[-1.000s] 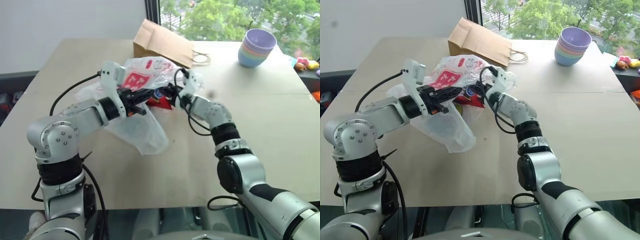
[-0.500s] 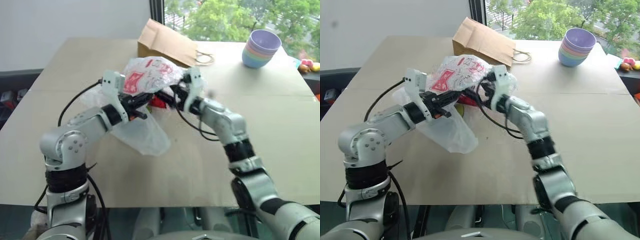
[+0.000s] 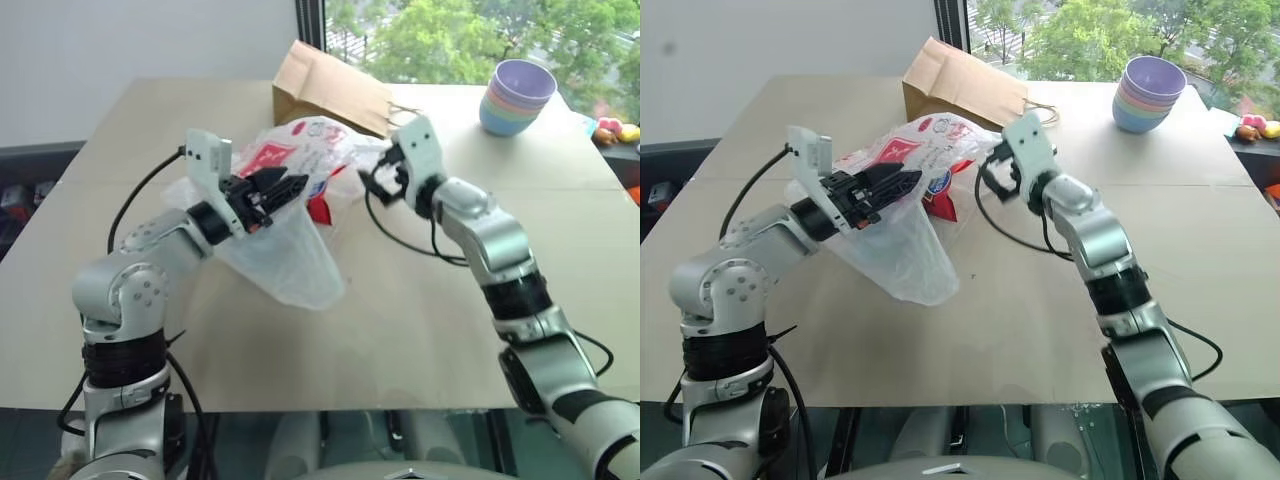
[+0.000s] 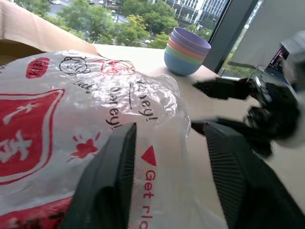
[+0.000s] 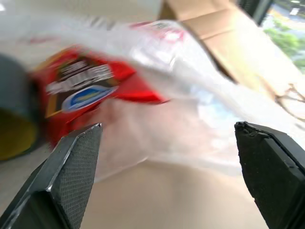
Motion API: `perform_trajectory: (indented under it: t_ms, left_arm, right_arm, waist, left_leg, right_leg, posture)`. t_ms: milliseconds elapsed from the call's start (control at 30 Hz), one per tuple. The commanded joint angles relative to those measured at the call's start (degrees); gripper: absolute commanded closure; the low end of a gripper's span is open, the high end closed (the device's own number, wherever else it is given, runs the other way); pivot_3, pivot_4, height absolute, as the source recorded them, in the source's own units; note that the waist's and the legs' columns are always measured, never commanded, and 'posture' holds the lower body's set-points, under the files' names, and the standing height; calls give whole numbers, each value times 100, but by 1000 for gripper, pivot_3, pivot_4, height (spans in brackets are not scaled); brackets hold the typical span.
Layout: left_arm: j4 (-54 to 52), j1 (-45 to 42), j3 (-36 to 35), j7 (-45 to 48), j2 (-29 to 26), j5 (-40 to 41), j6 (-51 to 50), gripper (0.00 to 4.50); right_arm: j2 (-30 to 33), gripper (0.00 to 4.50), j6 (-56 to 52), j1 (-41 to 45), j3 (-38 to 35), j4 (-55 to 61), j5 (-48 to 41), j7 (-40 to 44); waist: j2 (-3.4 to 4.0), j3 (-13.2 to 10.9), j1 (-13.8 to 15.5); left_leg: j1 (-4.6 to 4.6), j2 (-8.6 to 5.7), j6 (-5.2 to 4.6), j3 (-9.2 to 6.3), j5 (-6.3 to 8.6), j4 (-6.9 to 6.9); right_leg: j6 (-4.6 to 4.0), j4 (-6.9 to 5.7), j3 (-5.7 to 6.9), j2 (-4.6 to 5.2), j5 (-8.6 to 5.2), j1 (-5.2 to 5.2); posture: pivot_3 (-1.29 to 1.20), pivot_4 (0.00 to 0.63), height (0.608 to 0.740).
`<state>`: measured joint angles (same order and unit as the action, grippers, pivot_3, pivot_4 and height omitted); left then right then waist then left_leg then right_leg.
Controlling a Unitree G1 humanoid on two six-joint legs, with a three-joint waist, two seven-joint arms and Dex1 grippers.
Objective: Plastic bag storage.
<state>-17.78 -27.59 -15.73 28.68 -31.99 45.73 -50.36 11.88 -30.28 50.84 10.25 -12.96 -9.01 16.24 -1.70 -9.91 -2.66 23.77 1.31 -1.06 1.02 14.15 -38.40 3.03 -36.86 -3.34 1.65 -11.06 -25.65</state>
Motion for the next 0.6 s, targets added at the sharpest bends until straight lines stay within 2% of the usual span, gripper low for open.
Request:
perform_trajectory:
  t_ms: [33, 133, 233, 300, 367, 467, 600]
  left_arm:
    - [-457, 88, -309, 306, -280, 375, 44, 1879]
    - [-678, 297, -617, 459, -573, 867, -196, 1879]
    - [-955, 901, -1186, 820, -1145, 1609, -639, 1879]
    - [-1148, 1398, -1524, 1087, -1498, 2200, -980, 1879]
    - [-1477, 2024, -1671, 1395, -1773, 2411, -1082, 1879]
    - [-1779, 2646, -1644, 1390, -1735, 2477, -1023, 1879]
    - [-2000, 2890, -1217, 1028, -1429, 2265, -750, 1879]
  right_arm:
    - [-117, 0, 897, 677, -302, -1484, 288, -200]
    - [-122, 0, 1588, 1182, -317, -2807, 549, -155]
    - [-27, 0, 1863, 1411, -278, -3808, 701, 235]
    - [88, 0, 2043, 1443, -252, -4058, 796, 487]
    - [275, 0, 2167, 1421, -154, -4028, 921, 900]
    - [500, 0, 2341, 1490, -87, -4164, 1128, 1140]
    - [224, 0, 2667, 1854, -256, -5097, 1198, 789]
  waist:
    - [0, 0, 14]
    - [0, 0, 25]
    - [2, -1, 10]
    - [2, -3, -11]
    - [16, -13, -44]
    - [14, -12, -45]
    - [22, -17, -89]
  left_leg:
    - [4, 0, -1, 0, 0, 4]
    - [8, -3, -2, -5, 3, 10]
    - [11, -3, -5, -5, 6, 16]
    - [13, -3, -8, -4, 8, 22]
    - [15, -1, -10, -6, 10, 24]
    - [16, -5, -13, -11, 11, 22]
    - [4, -3, -12, -7, 9, 11]
  right_leg:
    - [-1, 7, 1, 2, 0, -1]
    - [-1, 10, 10, 10, 0, -1]
    - [-1, 20, 12, 15, -1, -2]
    - [-1, 29, 13, 18, -1, -2]
    - [-1, 33, 14, 19, -1, -3]
    - [0, 33, 24, 22, -2, 0]
    - [-1, 21, 18, 16, -2, 5]
  posture:
    - [0, 150, 740]
    - [0, 150, 740]
    - [0, 150, 740]
    - [0, 150, 740]
    - [0, 150, 740]
    - [0, 150, 740]
    - [0, 150, 740]
